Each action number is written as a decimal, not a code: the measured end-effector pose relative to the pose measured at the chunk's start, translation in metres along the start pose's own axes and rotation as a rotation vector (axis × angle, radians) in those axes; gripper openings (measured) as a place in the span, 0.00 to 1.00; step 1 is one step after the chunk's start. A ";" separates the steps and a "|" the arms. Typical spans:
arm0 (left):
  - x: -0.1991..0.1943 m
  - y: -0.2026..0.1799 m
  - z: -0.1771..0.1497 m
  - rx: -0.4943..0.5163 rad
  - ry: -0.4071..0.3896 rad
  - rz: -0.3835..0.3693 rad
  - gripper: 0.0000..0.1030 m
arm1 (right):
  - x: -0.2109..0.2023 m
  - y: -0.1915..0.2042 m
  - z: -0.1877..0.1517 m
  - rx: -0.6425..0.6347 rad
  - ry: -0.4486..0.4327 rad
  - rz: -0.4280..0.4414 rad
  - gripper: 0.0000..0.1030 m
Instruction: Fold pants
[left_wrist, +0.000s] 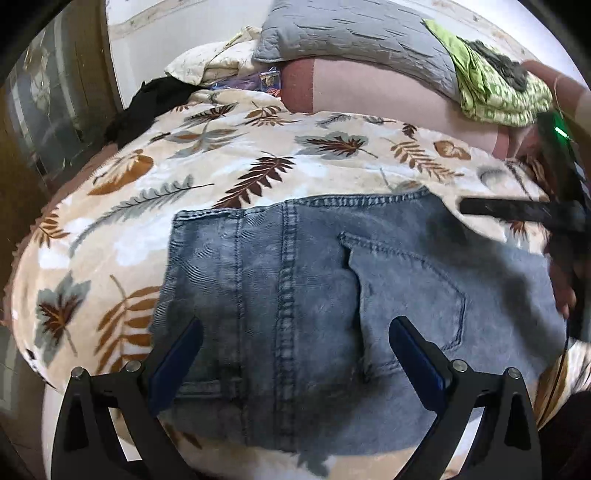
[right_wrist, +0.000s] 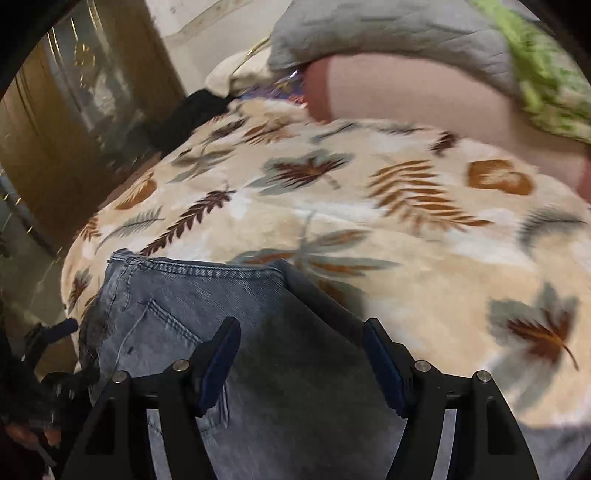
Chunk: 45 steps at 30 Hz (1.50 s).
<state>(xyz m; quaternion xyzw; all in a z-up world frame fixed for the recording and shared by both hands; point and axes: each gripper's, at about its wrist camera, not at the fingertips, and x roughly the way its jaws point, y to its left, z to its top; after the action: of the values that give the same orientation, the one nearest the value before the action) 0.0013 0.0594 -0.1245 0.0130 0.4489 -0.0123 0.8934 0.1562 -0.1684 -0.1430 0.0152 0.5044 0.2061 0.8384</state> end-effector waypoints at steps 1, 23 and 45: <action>-0.001 0.005 0.000 -0.007 -0.001 0.010 0.98 | 0.010 0.001 0.004 -0.006 0.018 0.014 0.69; 0.037 0.048 0.006 -0.099 0.076 0.097 0.98 | 0.063 0.016 0.022 -0.082 0.148 -0.082 0.02; 0.033 0.058 0.013 -0.135 0.073 0.105 0.99 | 0.019 0.004 0.013 0.073 0.054 -0.072 0.03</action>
<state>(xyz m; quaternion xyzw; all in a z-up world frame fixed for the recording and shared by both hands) 0.0333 0.1168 -0.1422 -0.0234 0.4798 0.0652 0.8746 0.1738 -0.1557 -0.1519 0.0222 0.5343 0.1574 0.8302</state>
